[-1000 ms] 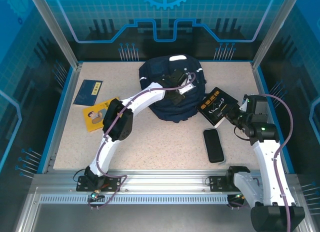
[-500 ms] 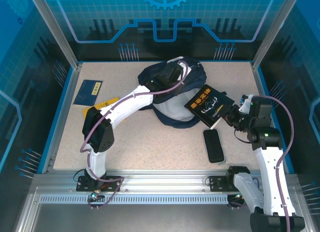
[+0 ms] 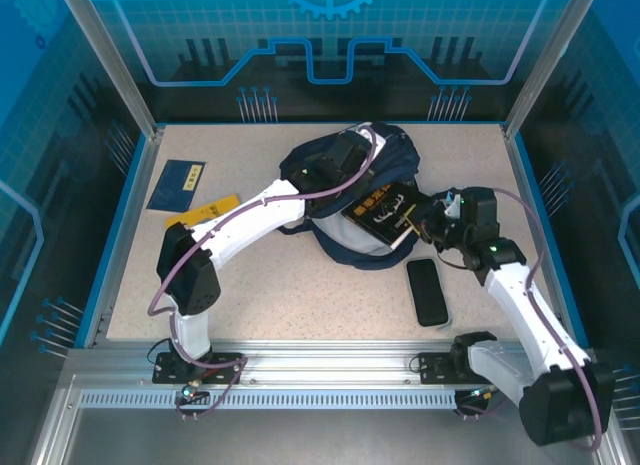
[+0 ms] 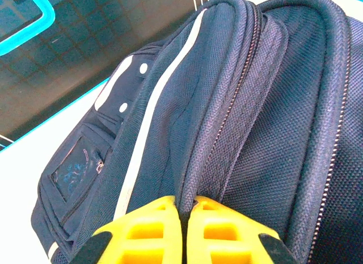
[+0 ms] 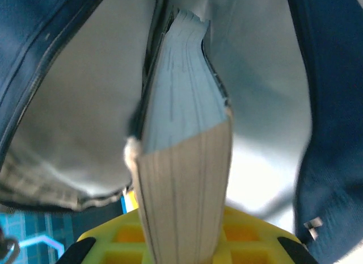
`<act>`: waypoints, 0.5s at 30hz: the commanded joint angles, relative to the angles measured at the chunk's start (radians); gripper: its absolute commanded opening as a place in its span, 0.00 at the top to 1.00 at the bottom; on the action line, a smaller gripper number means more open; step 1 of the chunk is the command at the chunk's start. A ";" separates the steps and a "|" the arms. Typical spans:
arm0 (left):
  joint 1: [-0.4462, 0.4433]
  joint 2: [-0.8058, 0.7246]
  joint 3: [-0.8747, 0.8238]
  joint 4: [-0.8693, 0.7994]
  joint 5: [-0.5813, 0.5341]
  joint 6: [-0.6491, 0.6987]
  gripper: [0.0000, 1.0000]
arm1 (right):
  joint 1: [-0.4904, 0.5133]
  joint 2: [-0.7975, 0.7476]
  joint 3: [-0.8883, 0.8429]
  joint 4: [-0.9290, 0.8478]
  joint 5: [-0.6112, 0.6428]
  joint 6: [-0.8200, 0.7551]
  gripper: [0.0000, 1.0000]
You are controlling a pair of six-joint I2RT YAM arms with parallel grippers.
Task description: Pack books, pencil case, and school supplies into a backpack
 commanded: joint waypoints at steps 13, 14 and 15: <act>0.002 -0.063 0.071 0.049 -0.001 -0.090 1.00 | 0.201 0.549 0.095 0.747 0.308 0.211 0.92; 0.004 -0.059 0.078 0.042 0.002 -0.093 1.00 | 0.217 0.577 0.094 0.785 0.343 0.217 0.91; 0.005 -0.057 0.081 0.040 0.005 -0.102 1.00 | 0.232 0.608 0.095 0.810 0.379 0.228 0.91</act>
